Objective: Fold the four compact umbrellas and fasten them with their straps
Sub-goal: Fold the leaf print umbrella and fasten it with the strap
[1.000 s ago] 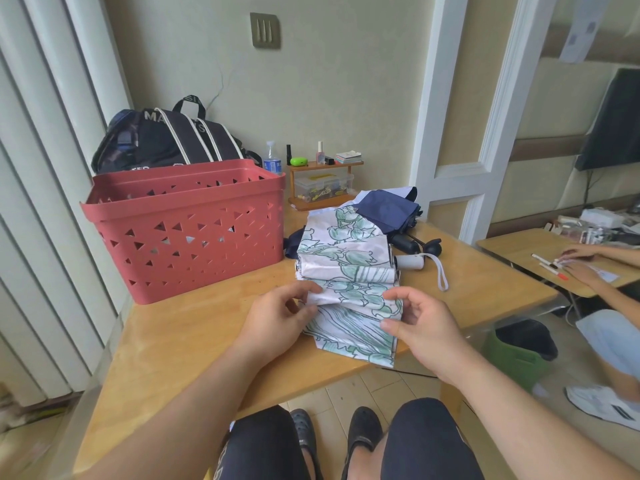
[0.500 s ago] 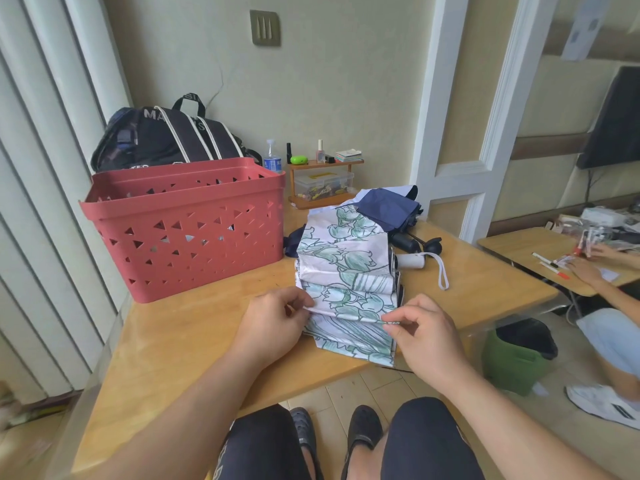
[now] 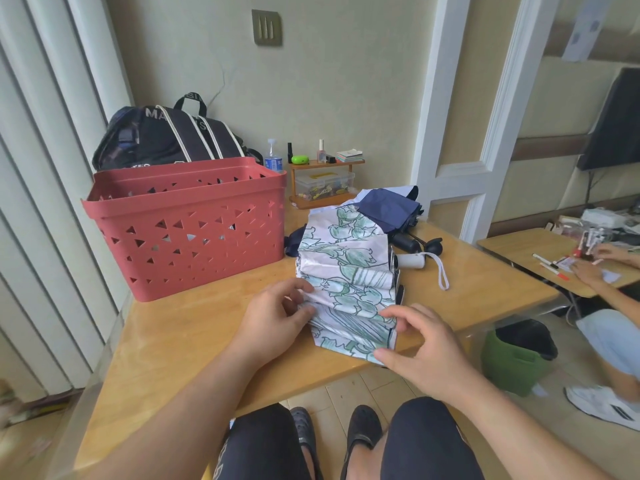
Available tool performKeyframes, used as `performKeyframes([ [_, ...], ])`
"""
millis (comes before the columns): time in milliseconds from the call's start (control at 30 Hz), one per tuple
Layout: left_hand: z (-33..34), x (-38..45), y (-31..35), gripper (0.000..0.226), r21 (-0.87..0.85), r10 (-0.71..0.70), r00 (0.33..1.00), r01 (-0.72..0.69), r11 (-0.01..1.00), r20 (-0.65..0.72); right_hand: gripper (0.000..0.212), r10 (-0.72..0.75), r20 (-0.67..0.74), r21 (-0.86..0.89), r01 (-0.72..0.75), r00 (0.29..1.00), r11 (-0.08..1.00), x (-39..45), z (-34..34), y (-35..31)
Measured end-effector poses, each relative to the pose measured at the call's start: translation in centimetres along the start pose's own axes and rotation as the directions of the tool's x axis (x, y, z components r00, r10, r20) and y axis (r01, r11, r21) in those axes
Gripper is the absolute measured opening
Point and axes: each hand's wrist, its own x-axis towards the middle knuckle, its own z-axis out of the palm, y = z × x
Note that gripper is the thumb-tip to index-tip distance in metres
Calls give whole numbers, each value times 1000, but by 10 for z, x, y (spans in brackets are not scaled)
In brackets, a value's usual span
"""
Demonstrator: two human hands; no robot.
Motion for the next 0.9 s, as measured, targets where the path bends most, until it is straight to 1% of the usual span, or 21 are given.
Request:
performKeyframes([
  [100,-2,0,2,28,-209,-68,998,65,976,-10,41,-44,-16,-78,43,999,996,2,1,-1],
  [133,-2,-1,3,28,-280,-84,997,81,957,2,38,-81,-21,-119,78,996,990,3,2,-2],
  [200,-5,-2,3,29,-427,-107,993,119,897,53,29,-199,-47,-202,185,979,962,7,7,-2],
  [233,-6,-2,2,30,-458,-109,991,133,879,79,22,-261,-69,-234,239,963,942,9,11,-2],
  [267,-7,-3,1,33,-447,-100,991,132,885,93,15,-312,-99,-258,278,945,925,11,13,-1],
  [300,-6,-3,0,37,-398,-85,993,112,910,84,12,-347,-135,-275,302,928,913,13,14,-1],
  [367,-3,-2,-3,42,-199,-16,1000,21,980,25,14,-381,-204,-291,316,902,903,15,13,-1],
  [400,0,-2,-3,41,-105,22,1000,-22,994,-2,15,-392,-225,-296,321,892,900,15,12,-3],
  [433,1,-2,-2,40,-47,52,998,-54,997,-37,17,-402,-237,-302,326,884,896,15,11,-5],
  [567,3,-2,0,38,55,115,981,-107,993,-155,21,-407,-274,-309,321,871,895,16,8,-8],
  [767,2,-5,4,43,124,175,978,-161,979,-117,21,-389,-281,-296,306,877,905,17,9,-5],
  [900,3,-5,4,36,200,118,988,-96,975,-101,21,-379,-294,-286,298,877,911,18,10,-3],
])
